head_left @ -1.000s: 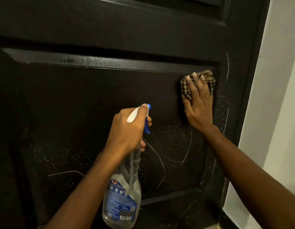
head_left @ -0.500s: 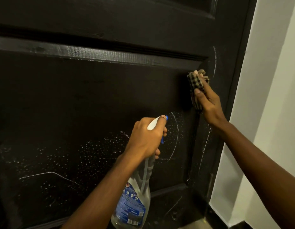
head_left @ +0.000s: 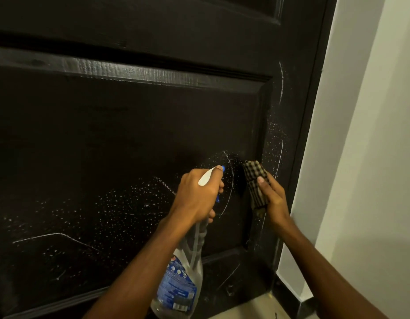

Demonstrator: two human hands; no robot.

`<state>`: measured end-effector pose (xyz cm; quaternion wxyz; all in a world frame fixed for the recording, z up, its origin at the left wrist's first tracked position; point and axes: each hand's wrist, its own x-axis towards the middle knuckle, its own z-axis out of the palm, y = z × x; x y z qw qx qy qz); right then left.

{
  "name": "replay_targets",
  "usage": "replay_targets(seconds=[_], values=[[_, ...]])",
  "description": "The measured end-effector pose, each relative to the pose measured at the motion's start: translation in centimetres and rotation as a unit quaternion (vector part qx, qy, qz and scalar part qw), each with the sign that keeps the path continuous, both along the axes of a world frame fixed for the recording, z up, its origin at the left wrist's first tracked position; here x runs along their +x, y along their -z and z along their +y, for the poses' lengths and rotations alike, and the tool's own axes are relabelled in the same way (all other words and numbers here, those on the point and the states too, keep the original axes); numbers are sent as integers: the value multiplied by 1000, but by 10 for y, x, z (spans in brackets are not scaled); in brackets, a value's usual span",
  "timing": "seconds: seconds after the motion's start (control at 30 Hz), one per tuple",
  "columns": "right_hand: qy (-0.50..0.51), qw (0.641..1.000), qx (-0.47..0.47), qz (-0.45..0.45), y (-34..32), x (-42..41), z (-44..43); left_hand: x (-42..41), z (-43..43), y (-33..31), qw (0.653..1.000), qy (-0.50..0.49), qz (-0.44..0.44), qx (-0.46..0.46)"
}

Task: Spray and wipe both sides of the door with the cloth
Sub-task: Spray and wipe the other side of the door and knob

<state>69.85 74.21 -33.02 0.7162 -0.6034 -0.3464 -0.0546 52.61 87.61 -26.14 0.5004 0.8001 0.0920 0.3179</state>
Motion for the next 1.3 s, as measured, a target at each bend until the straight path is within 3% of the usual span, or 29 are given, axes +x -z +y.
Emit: replay_targets(seconds=[0.17,0.3,0.5,0.6,0.67,0.77,0.87,1.0,1.07,1.17,1.3], values=[[42,979,167,114,-25,-20,-12,4,-5,-1,1000,2,2,6],[123,969,212,42,-53,-26,-3,5,-4,0,1000,-18,17,12],[221,945,110,-217,-89,-9,50,-10,13,5,999,-47,19,8],[287,898,-43,-332,-76,-4,89,-19,20,6,998,-61,0,-8],[344,863,-105,-355,-40,-6,105,-26,25,8,998,-66,-5,-10],[354,873,-120,-314,36,-9,109,-35,33,11,998,-63,-4,-16],[365,908,-74,-191,85,-18,105,-41,37,13,998,-54,2,-15],[370,928,32,-38,29,-26,115,-43,42,10,999,-51,16,3],[379,922,21,-75,-17,-37,127,-45,45,11,998,-54,14,11],[389,895,-26,-214,-38,-54,141,-54,47,12,998,-63,1,14],[380,893,-38,-239,-31,-53,130,-64,44,14,999,-52,13,9]])
